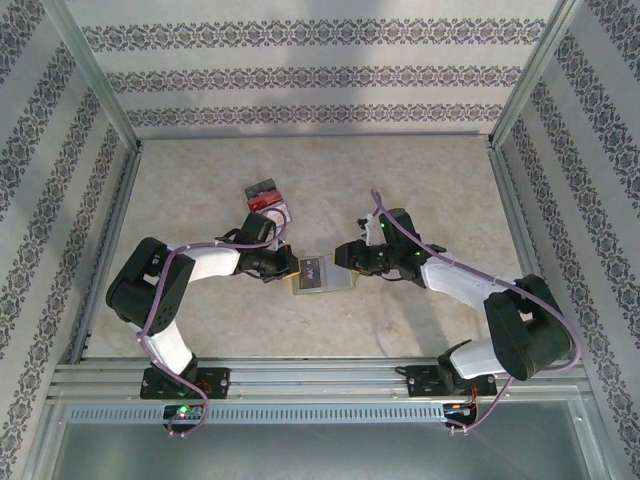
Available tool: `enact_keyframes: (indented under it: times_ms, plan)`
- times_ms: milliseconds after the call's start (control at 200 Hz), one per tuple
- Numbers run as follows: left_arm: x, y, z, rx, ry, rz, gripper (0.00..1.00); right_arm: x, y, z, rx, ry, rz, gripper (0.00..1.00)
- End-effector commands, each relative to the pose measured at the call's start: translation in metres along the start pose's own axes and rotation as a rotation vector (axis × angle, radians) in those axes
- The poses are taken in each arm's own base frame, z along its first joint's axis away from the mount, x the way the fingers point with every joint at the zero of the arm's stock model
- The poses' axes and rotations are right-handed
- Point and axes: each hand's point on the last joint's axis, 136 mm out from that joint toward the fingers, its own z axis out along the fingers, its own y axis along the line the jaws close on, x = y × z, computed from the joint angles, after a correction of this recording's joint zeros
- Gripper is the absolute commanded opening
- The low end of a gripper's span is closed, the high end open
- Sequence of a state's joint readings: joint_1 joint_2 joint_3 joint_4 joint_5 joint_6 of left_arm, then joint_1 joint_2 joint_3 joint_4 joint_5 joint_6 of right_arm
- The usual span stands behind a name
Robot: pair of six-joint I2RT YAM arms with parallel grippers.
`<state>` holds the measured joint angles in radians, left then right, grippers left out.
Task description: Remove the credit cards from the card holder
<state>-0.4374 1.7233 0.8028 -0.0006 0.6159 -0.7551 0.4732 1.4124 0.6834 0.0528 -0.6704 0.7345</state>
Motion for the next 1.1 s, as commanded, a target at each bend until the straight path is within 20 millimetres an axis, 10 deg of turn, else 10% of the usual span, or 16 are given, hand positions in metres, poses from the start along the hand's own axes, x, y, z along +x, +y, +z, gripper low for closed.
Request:
enact_keyframes:
  times_ms: [0, 1094]
  plan:
    - [0.0, 0.004, 0.0, -0.029, -0.006, 0.019, 0.05, -0.005, 0.008, 0.006, 0.007, 0.0, -0.023, 0.41]
    - [0.006, 0.007, 0.001, -0.022, 0.003, 0.019, 0.05, 0.03, -0.028, 0.073, 0.149, 0.168, 0.021, 0.36]
